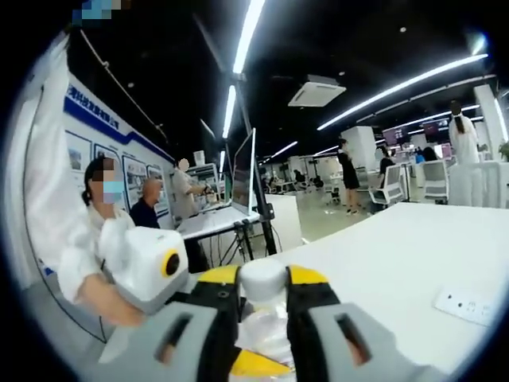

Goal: Arrange the tabletop items into an orderly group along one side of the table until the central work area is clear of visible clutter.

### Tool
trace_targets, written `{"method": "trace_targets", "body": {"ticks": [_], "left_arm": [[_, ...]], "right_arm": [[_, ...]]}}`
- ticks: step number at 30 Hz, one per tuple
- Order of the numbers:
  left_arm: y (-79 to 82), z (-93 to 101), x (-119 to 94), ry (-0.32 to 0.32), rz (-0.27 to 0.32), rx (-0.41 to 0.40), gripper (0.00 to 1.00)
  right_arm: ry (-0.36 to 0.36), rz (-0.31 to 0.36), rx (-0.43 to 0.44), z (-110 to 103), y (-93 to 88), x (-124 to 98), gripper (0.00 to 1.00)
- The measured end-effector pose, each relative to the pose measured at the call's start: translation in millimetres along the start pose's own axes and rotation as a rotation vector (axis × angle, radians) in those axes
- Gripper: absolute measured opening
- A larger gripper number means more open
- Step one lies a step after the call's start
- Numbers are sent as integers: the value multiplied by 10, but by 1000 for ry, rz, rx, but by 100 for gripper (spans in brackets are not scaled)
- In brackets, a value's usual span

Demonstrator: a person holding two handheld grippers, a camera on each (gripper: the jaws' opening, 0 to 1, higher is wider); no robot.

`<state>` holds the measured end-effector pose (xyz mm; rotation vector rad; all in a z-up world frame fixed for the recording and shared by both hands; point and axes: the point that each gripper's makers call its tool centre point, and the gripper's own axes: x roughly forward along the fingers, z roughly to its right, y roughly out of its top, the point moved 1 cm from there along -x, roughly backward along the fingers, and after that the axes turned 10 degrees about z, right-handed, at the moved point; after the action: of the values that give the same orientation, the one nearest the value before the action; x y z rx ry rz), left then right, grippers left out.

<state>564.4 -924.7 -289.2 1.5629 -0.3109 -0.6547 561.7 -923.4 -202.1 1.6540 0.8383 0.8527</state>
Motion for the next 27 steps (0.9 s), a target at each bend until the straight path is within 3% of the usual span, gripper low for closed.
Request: {"method": "trace_targets", "body": {"ticks": [4,5,6,7,8,10,14,27], "left_arm": [[11,13,5,-32,-30,7,42],[-7,7,1,-21,-46,-11,56],[-4,-34,-8,18,-50,-23,69],[3,-49,-24,36,-50,-42,82],[45,-34,-44,28,-27,-66,87],[69,47,-99,-12,-23,-127,95],[59,27,-205,-11,-44,-77,97],[219,121,-687,-25,-41,-99,96]], "right_arm": [[2,5,41,15,11,-17,20],[0,1,41,21,13,-13,25],[-39,-45,9,89,-41,-28,34],[-50,-48,-18,111,-41,-25,44],[-59,-29,12,99,-16,-22,56],[-90,-1,64,99,49,-72,66],[-99,-33,67,77,36,-251,66],[-142,-62,80,-185,52,-574,66]]}}
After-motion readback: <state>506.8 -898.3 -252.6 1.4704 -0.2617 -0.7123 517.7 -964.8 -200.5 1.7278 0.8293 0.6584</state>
